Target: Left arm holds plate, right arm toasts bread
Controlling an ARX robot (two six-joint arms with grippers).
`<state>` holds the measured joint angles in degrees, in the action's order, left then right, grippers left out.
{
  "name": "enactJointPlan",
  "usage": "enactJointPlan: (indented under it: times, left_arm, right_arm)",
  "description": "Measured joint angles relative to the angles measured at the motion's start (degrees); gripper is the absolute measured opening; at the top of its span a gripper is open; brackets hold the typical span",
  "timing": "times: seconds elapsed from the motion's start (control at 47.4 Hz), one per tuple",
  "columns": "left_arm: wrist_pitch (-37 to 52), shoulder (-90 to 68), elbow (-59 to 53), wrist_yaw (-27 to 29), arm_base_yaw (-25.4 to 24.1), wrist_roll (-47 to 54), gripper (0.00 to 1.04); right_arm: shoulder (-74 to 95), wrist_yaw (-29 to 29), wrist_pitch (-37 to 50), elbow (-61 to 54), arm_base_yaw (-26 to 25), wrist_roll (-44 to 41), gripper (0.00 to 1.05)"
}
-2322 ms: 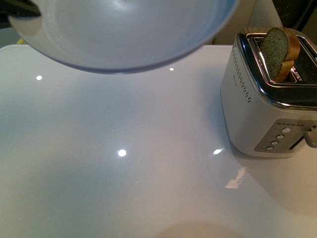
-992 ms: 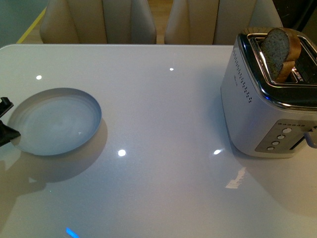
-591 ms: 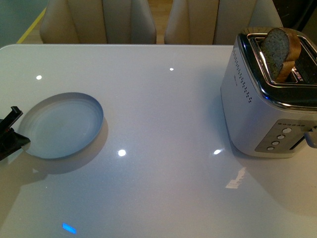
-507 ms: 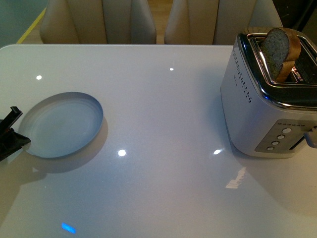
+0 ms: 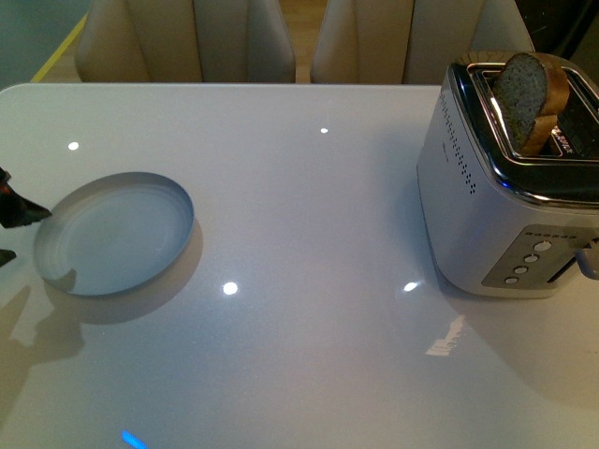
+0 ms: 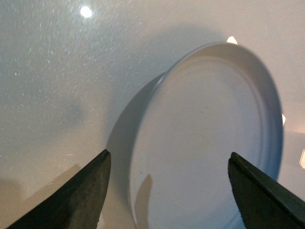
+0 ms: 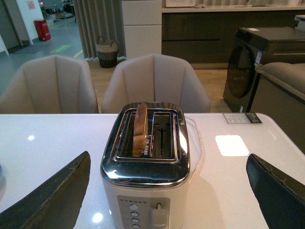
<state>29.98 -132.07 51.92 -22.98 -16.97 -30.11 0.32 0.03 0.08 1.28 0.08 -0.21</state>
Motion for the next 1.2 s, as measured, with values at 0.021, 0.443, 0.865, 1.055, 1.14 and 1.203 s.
enactJointPlan:
  times: [0.021, 0.443, 0.865, 1.055, 1.14, 1.203]
  left_arm:
    - [-0.15, 1.2, -0.48, 0.0, -0.07, 0.22, 0.8]
    - [-9.05, 31.61, -10.05, 0.26, 0.31, 3.1, 0.98]
    - [45.7, 41.9, -38.25, 14.25, 8.33, 28.68, 0.21]
    - [41.4, 51.32, -43.5, 16.87, 10.16, 29.09, 0.03]
    - [37.79, 57.13, -45.79, 17.55, 11.43, 29.2, 0.03]
    - [30.47, 64.19, -46.42, 18.4, 12.31, 29.27, 0.03]
  right_arm:
    - [0.0, 0.0, 0.0, 0.0, 0.0, 0.0, 0.96]
    - [0.0, 0.0, 0.0, 0.0, 0.0, 0.0, 0.96]
    - [-0.04, 0.02, 0.0, 0.0, 0.0, 0.0, 0.96]
    - [-0.04, -0.02, 0.0, 0.0, 0.0, 0.0, 0.96]
    - [-0.04, 0.0, 0.0, 0.0, 0.0, 0.0, 0.96]
    - [-0.04, 0.0, 0.0, 0.0, 0.0, 0.0, 0.96]
